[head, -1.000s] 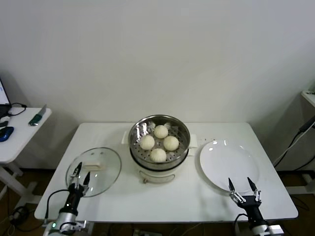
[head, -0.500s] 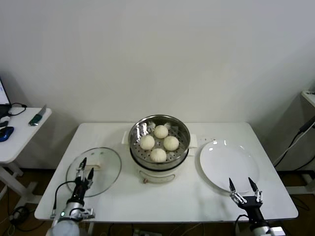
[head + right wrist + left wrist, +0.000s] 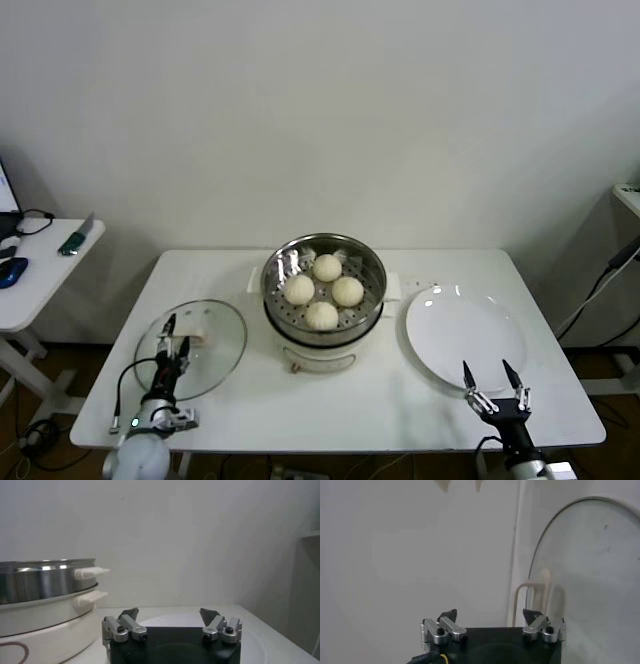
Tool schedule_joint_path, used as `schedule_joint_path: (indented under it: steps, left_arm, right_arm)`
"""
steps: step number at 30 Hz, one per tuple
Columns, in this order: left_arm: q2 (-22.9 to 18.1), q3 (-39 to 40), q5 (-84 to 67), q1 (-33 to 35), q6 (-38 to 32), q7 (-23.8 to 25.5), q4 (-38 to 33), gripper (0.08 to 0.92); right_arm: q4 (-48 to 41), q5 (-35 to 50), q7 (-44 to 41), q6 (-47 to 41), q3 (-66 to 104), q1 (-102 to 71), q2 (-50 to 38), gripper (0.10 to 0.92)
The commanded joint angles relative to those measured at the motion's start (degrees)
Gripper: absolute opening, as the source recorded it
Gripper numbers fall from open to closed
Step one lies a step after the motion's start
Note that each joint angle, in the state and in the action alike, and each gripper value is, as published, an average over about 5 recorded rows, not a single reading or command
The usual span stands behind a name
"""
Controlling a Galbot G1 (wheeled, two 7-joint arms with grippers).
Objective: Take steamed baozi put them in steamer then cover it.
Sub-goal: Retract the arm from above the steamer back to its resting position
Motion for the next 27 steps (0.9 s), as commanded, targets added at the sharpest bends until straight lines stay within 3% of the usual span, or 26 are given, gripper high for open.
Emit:
schedule_joint_path:
  steps: [1,4,23,27]
  left_arm:
    - [-0.1,0.2,0.3,-1.2,1.4,0.1,1.6,0.817]
    - [-0.4,-0.1,0.8,-1.3,1.2,0.1,1.9,0.764]
    - [-1.3,-1.6,2.5,-1.5,-0.6,-1.0,2.2,0.213]
    - [-1.2,-1.5,2.4,-1.3,-0.6,-1.0,0.6,0.137]
  right_arm:
    - [-0.3,-0.3,0.1,0.0,-0.1,0.1,0.4,0.823]
    - [-0.4,-0.4,0.1,0.1,-0.2,0.2,0.5,0.823]
    - [-0.4,-0.5,-0.1,0.0,-0.7,0.5,0.6,0.823]
    - [-0.1,-0.5,-0.1,-0.1,-0.5,0.5,0.5,0.823]
